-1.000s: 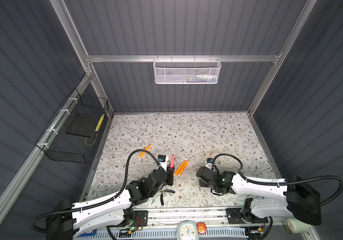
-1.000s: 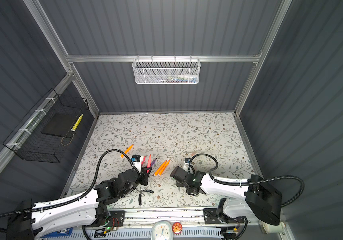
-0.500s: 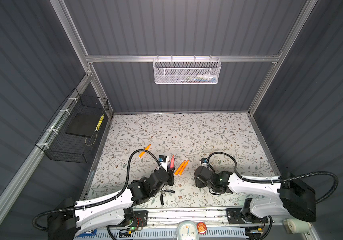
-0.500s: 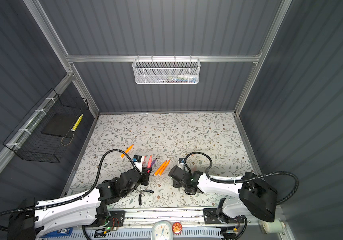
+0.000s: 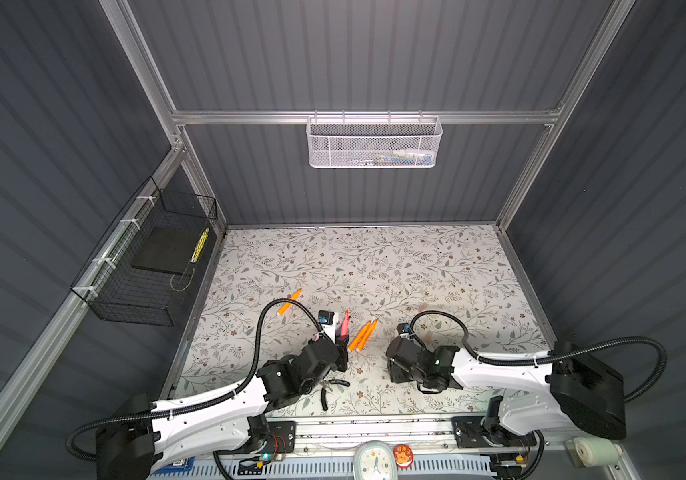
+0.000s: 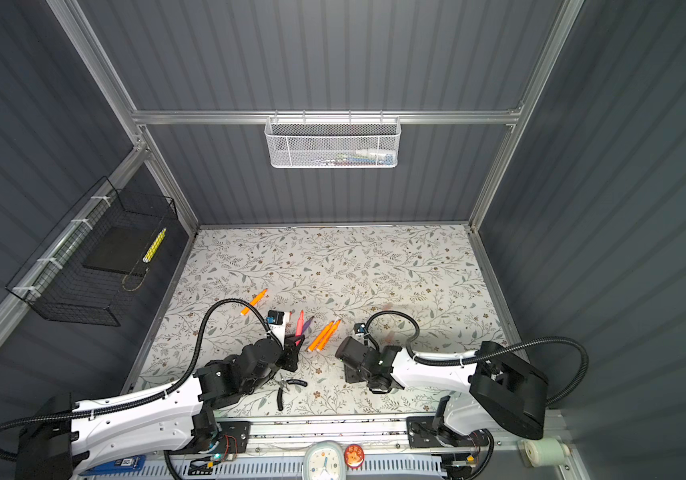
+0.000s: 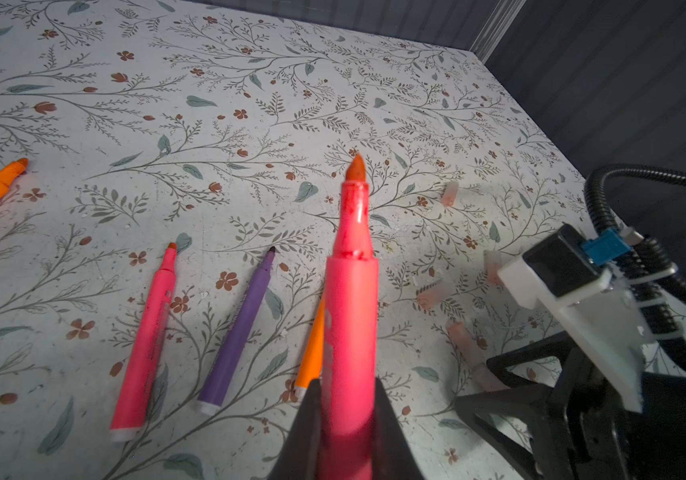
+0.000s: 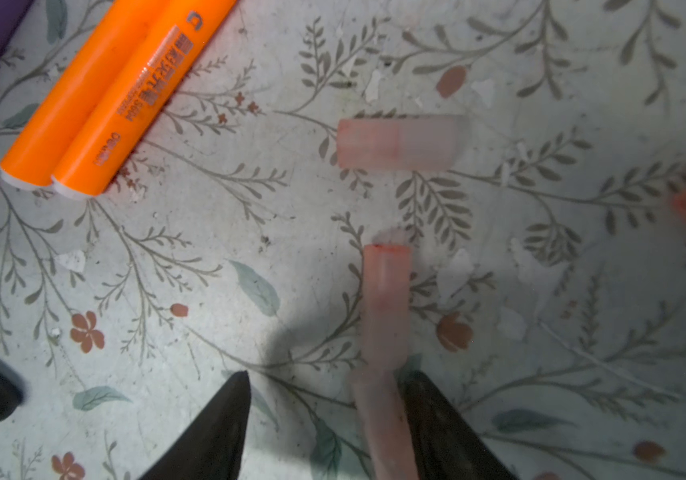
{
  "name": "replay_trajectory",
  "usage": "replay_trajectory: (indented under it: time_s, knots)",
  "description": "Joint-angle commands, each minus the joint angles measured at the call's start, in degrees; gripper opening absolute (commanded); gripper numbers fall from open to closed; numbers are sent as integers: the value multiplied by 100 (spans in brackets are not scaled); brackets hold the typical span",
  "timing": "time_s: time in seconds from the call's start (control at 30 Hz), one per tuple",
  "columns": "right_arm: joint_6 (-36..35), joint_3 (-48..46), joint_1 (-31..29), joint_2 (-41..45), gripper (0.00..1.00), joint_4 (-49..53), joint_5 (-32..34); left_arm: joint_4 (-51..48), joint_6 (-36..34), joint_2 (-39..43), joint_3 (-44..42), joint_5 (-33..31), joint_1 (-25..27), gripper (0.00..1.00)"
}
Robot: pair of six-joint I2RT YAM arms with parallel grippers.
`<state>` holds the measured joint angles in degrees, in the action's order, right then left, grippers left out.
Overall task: Insert the pens into the pen caps
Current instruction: 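Hold the pink marker up while the right gripper moves over the caps, then lower the right gripper and close on a translucent pink cap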
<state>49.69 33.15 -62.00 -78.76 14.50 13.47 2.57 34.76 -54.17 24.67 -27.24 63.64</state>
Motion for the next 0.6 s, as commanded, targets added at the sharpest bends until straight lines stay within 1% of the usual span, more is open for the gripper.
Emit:
replay_trajectory:
  time_s: [0.0, 0.37, 0.47, 0.57]
  knots:
    - [154, 21, -120, -36, 62, 237, -12, 3, 12, 67, 47, -84, -36, 0]
    - [372, 100, -329, -215, 58, 441, 124, 43, 11, 65, 3, -79, -36, 0]
    - [501, 197, -331, -372, 57, 642, 301, 60, 8, 41, 3, -79, -36, 0]
    - [628, 351, -331, -534, 54, 971, 494, 72, 4, 30, -2, -80, -36, 0]
